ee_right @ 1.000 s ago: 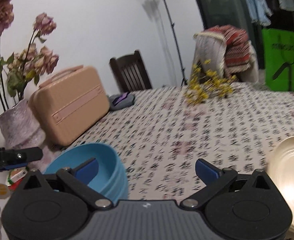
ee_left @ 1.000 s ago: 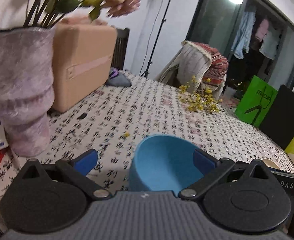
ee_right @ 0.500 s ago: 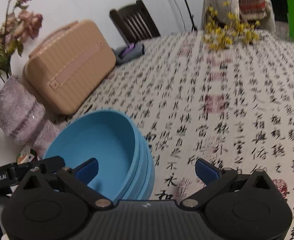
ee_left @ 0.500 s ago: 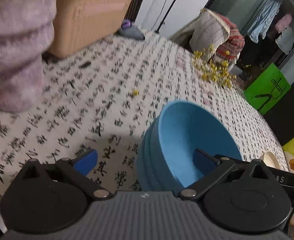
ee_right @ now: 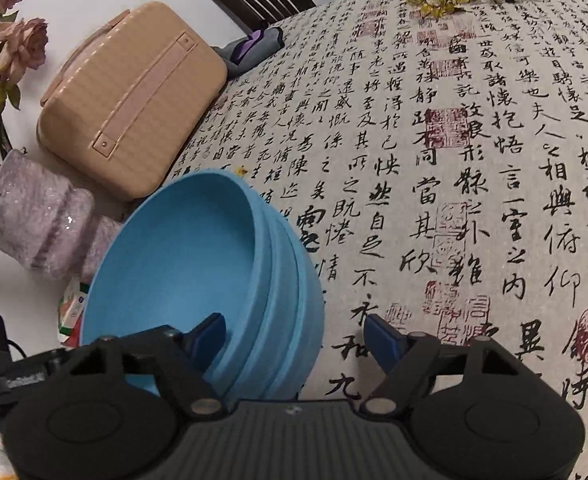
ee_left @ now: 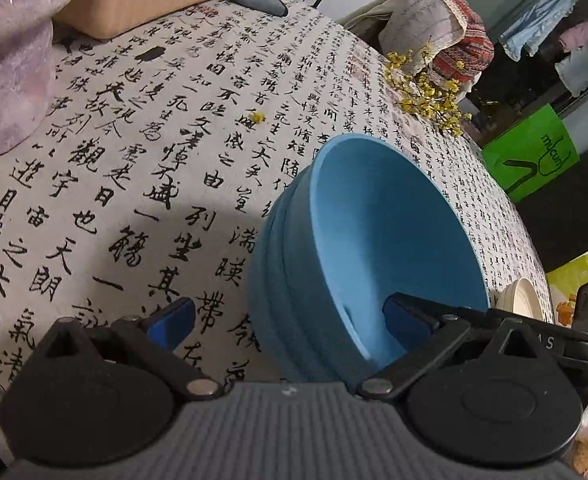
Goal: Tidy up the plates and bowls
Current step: 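Close the left tool on the bowl stack rim while the right tool closes too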
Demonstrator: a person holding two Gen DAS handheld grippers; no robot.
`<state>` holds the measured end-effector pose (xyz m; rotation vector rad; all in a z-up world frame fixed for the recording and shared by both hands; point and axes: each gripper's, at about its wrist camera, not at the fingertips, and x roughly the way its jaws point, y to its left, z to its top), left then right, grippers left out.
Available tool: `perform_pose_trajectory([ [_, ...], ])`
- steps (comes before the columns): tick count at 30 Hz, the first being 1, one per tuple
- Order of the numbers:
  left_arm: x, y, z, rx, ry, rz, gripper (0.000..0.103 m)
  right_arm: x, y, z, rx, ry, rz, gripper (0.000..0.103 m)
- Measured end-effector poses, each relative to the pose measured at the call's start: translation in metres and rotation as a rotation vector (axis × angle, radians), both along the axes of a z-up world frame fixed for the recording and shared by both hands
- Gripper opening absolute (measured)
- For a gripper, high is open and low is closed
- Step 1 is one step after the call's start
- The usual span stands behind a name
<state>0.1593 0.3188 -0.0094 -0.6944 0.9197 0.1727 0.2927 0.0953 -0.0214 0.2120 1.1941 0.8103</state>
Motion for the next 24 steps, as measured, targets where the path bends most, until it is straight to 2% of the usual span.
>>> perform_pose_trajectory([
  [4, -0.001, -0.002, -0.001, -0.008, 0.0, 0.016, 0.095, 0.001, -0.001, -0.002, 0.012, 0.021, -0.003, 0.074],
  [11, -0.001, -0.004, -0.003, -0.032, 0.002, 0.035, 0.075, -0.001, 0.003, -0.004, 0.037, 0.054, 0.006, 0.056],
  [15, -0.002, -0.005, 0.0, -0.033, -0.008, 0.041, 0.063, -0.004, 0.006, -0.003, 0.017, 0.058, 0.003, 0.055],
  [24, -0.003, -0.012, 0.004, 0.014, 0.007, 0.069, 0.054, 0.001, 0.006, -0.003, -0.008, 0.086, -0.007, 0.047],
])
